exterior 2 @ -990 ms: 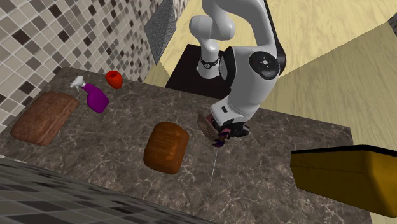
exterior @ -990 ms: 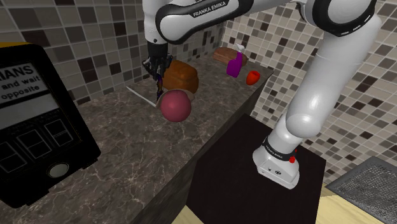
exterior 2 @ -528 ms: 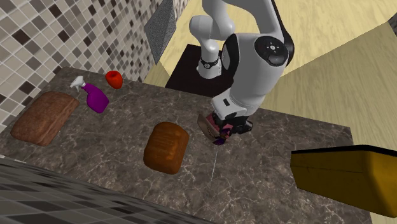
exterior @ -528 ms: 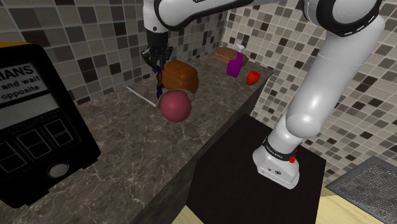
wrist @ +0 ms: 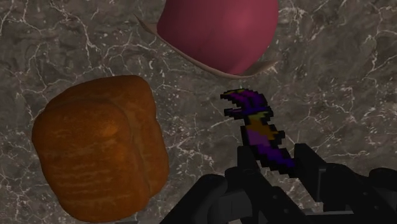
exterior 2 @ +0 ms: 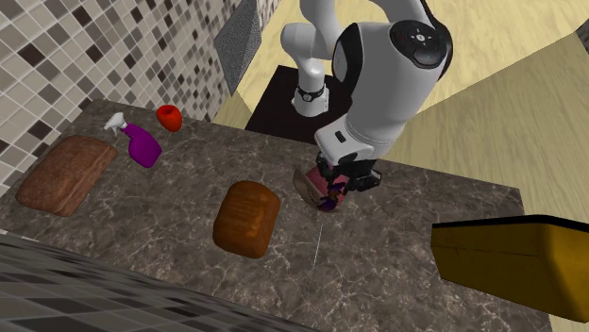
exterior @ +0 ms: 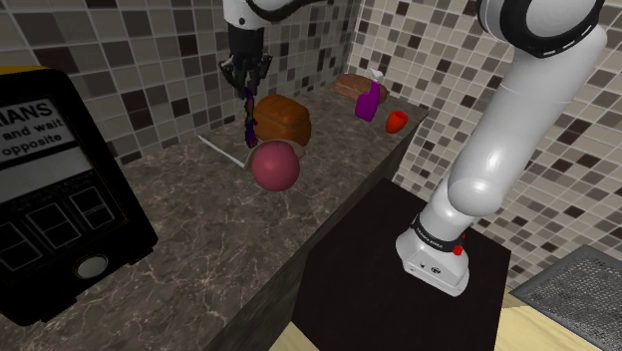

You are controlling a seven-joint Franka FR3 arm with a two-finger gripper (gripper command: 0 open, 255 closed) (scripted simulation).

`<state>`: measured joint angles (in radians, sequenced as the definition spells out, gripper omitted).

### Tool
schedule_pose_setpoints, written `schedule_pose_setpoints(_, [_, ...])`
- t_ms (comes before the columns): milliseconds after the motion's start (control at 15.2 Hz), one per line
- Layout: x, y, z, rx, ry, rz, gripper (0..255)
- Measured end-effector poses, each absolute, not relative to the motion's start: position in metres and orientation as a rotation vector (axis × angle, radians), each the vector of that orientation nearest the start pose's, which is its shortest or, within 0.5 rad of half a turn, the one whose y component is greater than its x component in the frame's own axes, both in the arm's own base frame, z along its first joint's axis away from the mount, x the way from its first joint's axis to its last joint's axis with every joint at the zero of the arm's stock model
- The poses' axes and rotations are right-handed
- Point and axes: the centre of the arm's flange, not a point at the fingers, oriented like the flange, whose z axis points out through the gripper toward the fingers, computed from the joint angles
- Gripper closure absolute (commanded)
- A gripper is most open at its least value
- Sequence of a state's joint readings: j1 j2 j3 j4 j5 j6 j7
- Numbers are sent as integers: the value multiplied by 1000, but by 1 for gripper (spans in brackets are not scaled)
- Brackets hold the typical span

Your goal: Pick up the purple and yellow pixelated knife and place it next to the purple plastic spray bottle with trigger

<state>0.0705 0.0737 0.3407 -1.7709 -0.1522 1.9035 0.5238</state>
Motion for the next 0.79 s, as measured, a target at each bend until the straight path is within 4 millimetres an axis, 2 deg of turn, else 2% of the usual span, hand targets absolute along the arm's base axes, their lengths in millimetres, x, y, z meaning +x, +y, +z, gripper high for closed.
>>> schedule_pose_setpoints(792, [548, 222, 581, -3214, 111, -179, 255])
